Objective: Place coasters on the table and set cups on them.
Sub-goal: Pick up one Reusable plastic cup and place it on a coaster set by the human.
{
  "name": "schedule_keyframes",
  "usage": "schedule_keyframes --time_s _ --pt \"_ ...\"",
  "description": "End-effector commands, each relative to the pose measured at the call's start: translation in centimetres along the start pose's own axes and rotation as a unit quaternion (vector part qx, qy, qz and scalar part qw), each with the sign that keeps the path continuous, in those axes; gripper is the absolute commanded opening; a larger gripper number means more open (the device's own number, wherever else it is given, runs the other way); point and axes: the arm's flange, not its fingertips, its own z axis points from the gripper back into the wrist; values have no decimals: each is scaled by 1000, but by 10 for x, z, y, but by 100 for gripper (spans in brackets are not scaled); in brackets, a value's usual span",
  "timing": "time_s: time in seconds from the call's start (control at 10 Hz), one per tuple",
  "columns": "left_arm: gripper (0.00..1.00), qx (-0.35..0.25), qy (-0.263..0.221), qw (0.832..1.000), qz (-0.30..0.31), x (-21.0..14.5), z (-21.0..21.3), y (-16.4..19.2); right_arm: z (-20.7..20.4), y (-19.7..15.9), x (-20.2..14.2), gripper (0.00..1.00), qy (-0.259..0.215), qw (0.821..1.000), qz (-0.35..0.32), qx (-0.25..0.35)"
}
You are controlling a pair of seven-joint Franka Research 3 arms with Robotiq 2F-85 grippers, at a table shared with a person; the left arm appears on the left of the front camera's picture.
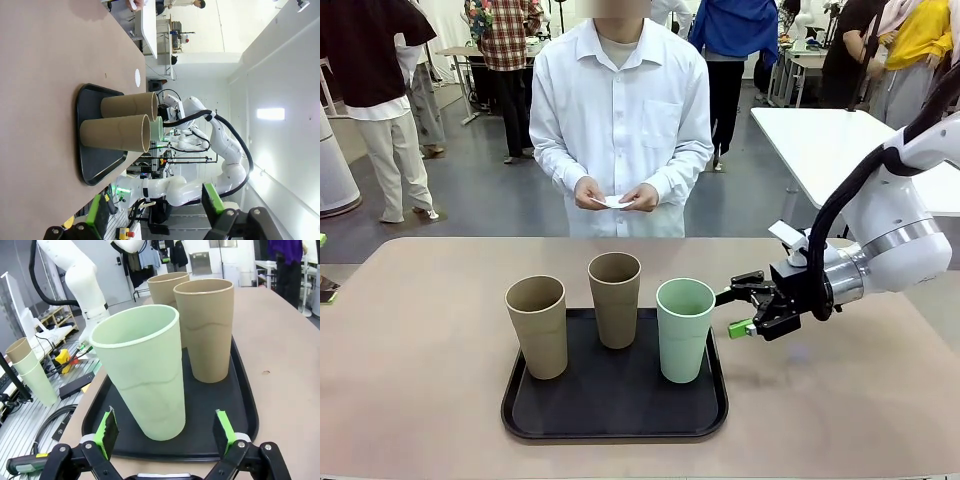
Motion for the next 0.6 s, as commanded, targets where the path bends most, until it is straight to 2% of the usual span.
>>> schedule_keyframes --time_s 0.0,0.5 --pt "100 -8 -3 1000 -4 0 1 -1 -14 -14 -6 100 11 1000 12 9" --pt "100 -8 -3 1000 -4 0 1 -1 -33 -18 -6 100 21 998 18 48"
